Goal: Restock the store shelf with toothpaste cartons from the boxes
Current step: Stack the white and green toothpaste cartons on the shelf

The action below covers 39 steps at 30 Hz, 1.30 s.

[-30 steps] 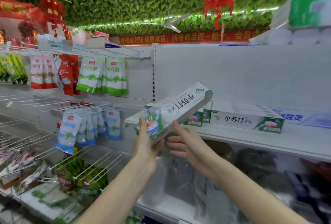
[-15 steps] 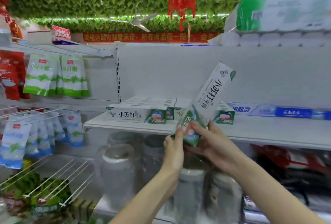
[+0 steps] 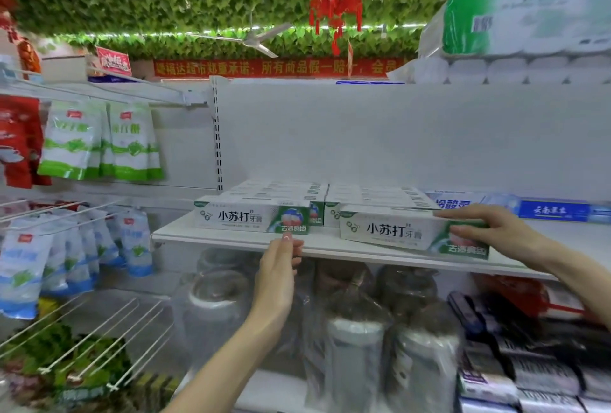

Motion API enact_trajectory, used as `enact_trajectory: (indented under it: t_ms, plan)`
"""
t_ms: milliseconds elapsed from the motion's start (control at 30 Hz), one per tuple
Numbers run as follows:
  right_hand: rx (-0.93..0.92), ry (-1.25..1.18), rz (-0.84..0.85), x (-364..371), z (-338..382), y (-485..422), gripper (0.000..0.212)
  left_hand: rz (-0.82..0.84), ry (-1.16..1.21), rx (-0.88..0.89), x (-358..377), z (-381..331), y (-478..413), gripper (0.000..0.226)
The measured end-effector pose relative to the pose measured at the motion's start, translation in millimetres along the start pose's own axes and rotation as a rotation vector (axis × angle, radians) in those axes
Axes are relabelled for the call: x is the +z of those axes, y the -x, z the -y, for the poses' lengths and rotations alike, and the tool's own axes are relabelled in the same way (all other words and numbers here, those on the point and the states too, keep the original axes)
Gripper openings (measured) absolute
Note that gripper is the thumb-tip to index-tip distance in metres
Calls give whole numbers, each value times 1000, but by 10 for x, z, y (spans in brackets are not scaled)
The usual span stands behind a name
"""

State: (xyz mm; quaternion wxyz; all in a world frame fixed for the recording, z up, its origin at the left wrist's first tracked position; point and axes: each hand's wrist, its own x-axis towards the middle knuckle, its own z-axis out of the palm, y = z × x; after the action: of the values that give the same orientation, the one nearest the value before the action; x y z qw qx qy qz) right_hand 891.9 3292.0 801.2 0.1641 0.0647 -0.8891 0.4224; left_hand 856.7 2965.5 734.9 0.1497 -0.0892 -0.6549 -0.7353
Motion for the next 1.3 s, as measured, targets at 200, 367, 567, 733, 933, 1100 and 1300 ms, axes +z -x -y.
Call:
enact_trajectory:
  t_ms: [200, 367, 567, 733, 933, 1100, 1300]
  plan:
    - [-133, 101, -18, 313, -98, -284, 44, 27, -43, 51, 26, -35, -58, 33]
    - [-103, 207, -210, 467, -171, -502, 37, -3, -41, 49, -53, -11, -108, 33]
    - [-49, 248, -380, 545, -172, -304, 48, 70, -122, 24, -100, -1, -157, 26]
    - [-164, 354, -385, 690, -17, 78, 47, 272, -400, 96, -61, 87, -63, 20]
    - [-291, 545, -170, 1077, 93, 633, 63, 463, -1087, 565, -148, 211, 177, 74]
    - [-218, 859, 116, 1580, -247, 1023, 81, 696, -1276, 731, -298, 717, 368, 81]
    - [-28, 833, 384, 2252, -811, 1524, 91, 932, -1274, 543, -484, 1561, 812, 83]
